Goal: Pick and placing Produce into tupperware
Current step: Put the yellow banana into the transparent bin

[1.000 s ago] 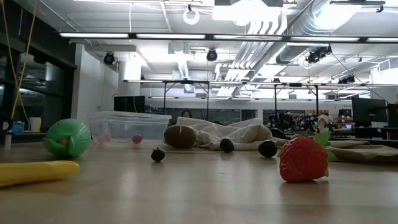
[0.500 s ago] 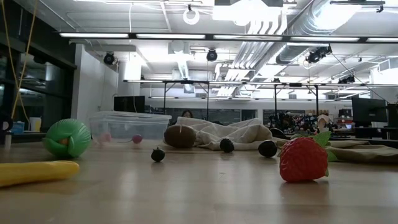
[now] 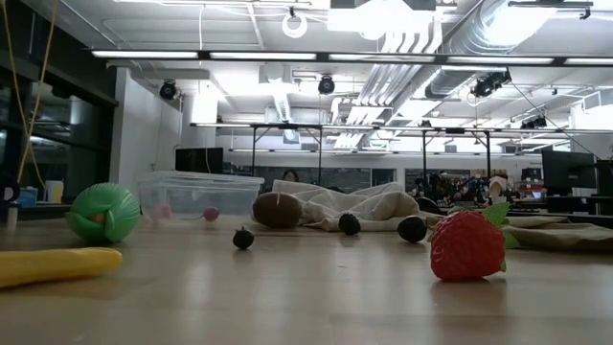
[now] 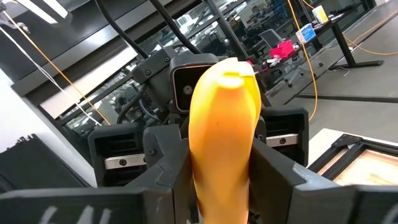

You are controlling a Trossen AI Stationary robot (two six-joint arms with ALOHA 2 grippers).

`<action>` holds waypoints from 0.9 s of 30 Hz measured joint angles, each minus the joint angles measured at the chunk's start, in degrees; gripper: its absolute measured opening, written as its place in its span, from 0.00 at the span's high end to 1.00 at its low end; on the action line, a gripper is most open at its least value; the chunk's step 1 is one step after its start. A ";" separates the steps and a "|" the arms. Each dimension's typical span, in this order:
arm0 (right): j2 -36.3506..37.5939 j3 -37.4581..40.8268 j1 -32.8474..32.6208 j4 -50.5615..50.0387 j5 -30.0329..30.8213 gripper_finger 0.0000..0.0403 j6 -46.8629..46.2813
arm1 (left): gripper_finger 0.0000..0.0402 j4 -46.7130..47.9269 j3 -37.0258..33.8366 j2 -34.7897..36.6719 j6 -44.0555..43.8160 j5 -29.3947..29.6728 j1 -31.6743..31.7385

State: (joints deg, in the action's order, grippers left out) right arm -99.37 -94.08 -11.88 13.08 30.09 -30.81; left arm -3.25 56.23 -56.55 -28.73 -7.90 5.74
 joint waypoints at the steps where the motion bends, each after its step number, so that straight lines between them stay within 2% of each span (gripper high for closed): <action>1: 0.00 0.00 0.00 -0.01 0.01 0.70 0.00 | 0.71 0.00 0.00 0.00 0.01 -0.02 0.00; 5: 0.00 0.00 0.00 -0.02 0.04 0.71 0.05 | 0.73 0.00 0.00 0.00 0.00 0.00 0.00; 12: 0.00 0.00 0.01 -0.04 0.01 0.71 0.43 | 0.66 -0.02 0.00 0.00 0.00 0.00 0.00; 17: 0.00 0.00 0.21 0.07 -0.22 0.70 0.40 | 0.70 -0.06 0.00 0.00 0.01 0.00 0.00; 21: 0.00 0.00 0.26 0.37 -0.27 0.64 1.13 | 0.72 -0.13 0.00 0.00 0.12 0.00 0.00; 27: 0.00 0.00 0.28 0.50 -0.24 0.49 1.24 | 0.69 -0.20 0.00 0.00 0.12 0.00 0.00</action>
State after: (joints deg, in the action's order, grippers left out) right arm -99.37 -94.08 -11.60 13.58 29.85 -29.56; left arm -3.44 56.23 -56.55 -28.61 -7.90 5.74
